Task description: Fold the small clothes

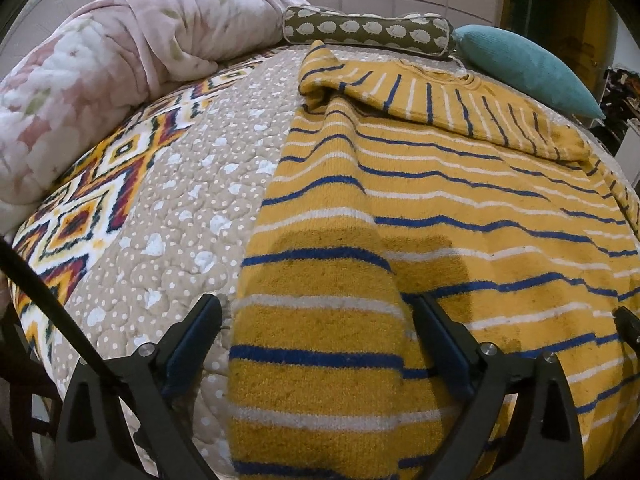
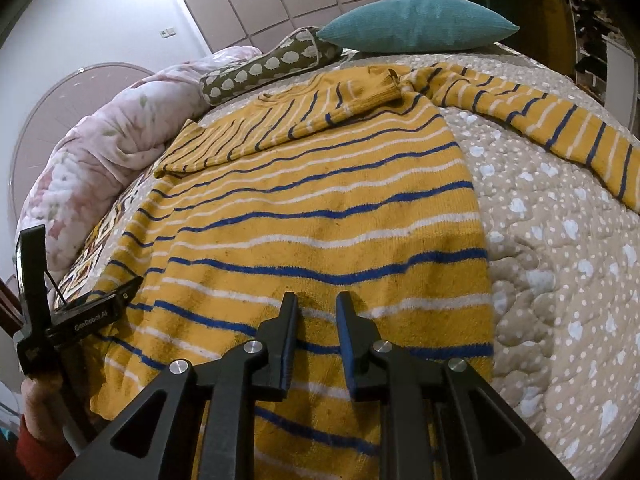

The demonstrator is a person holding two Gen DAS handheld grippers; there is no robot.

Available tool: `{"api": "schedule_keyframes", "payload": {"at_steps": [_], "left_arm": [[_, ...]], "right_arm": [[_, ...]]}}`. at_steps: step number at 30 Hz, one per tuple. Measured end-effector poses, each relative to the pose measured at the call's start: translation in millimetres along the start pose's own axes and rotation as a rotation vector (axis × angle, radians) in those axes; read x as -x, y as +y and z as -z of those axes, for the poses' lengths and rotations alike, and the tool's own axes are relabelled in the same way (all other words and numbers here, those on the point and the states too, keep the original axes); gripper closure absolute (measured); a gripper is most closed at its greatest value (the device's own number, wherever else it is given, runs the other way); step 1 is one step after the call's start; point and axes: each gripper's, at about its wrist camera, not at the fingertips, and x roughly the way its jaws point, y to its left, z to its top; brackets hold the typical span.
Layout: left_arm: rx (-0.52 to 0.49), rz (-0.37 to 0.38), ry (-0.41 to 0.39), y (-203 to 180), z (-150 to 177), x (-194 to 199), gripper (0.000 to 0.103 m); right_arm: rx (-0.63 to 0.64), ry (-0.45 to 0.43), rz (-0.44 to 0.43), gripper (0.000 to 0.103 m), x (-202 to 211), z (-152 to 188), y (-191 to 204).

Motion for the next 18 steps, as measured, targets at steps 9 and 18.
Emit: {"api": "schedule_keyframes", "payload": {"at_steps": [9,18], "left_arm": [[-0.006,-0.004,-0.003,-1.1,1.8,0.2,0.006],[-0.023,-0.007,-0.024,-1.5,2.7,1.3,0.006]], "right_arm": [[0.037,-0.02,0.028,0.079,-1.3,2.8,6.2],[0.052,-0.038,0.032,0.075,0.5,4.8,8.3]]}}
